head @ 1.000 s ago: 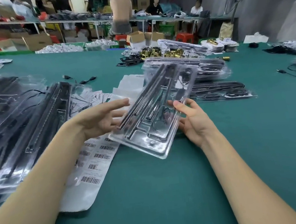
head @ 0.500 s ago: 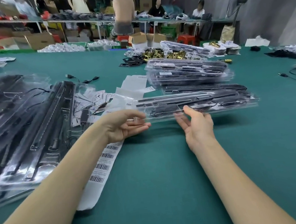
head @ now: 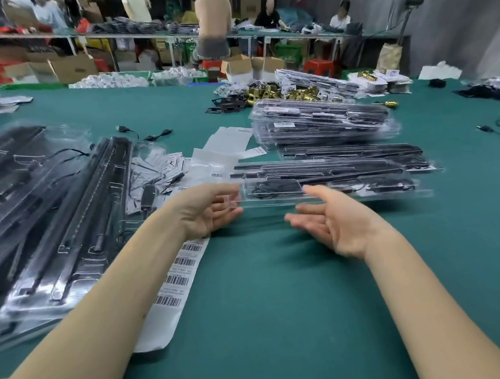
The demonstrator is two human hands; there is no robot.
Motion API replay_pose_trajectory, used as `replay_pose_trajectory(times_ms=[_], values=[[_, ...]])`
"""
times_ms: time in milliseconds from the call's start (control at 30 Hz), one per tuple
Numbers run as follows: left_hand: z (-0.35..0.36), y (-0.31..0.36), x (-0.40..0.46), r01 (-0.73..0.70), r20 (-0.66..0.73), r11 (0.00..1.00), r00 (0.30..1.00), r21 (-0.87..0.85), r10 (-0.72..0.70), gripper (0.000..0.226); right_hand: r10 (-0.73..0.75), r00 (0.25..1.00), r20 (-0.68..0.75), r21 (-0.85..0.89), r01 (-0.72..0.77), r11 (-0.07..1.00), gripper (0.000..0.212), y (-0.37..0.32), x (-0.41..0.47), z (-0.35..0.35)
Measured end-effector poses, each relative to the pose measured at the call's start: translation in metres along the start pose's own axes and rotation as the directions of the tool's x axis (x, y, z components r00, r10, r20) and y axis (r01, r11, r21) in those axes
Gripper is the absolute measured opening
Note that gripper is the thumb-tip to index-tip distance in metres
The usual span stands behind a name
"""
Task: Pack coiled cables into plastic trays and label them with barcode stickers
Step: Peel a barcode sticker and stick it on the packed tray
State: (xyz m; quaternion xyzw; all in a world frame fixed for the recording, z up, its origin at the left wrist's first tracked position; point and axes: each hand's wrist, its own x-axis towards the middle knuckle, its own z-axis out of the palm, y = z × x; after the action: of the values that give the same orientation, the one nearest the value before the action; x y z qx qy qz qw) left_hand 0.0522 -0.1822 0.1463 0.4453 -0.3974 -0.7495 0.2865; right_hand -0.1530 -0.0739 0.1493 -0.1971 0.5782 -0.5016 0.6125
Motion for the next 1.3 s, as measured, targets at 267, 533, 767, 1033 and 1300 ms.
replay_pose_trajectory(times_ms=[267, 533, 767, 1033, 1300], values=[[0.0, 0.003, -0.002, -0.005, 0.032, 0.987, 0.999, 0.163, 0.0, 0.009, -0.788, 0.606, 0.106, -0.593, 0.675, 0.439, 0.028, 0.014, 0.002, 0.021], [-0.001, 0.015, -0.016, -0.048, -0.089, 0.616, 0.978, 0.787, 0.19, 0.04, -0.703, 0.565, 0.432, -0.887, 0.408, -0.217, 0.057, 0.035, 0.015, 0.028], [-0.01, 0.027, -0.017, -0.009, -0.101, 0.202, 0.845, 0.979, 0.526, 0.058, -0.794, 0.478, 0.376, -0.887, 0.433, -0.159, 0.042, 0.039, 0.01, 0.031], [-0.044, 0.01, -0.001, -0.084, -0.025, 0.118, 0.704, 0.989, 0.71, 0.029, -0.703, 0.539, 0.464, -0.826, 0.55, -0.124, 0.041, 0.032, 0.024, 0.015], [-0.041, 0.004, 0.002, -0.013, 0.064, -0.095, 0.828, 0.995, 0.558, 0.04, -0.76, 0.634, 0.142, -0.923, 0.362, 0.128, 0.022, 0.019, 0.038, 0.025]])
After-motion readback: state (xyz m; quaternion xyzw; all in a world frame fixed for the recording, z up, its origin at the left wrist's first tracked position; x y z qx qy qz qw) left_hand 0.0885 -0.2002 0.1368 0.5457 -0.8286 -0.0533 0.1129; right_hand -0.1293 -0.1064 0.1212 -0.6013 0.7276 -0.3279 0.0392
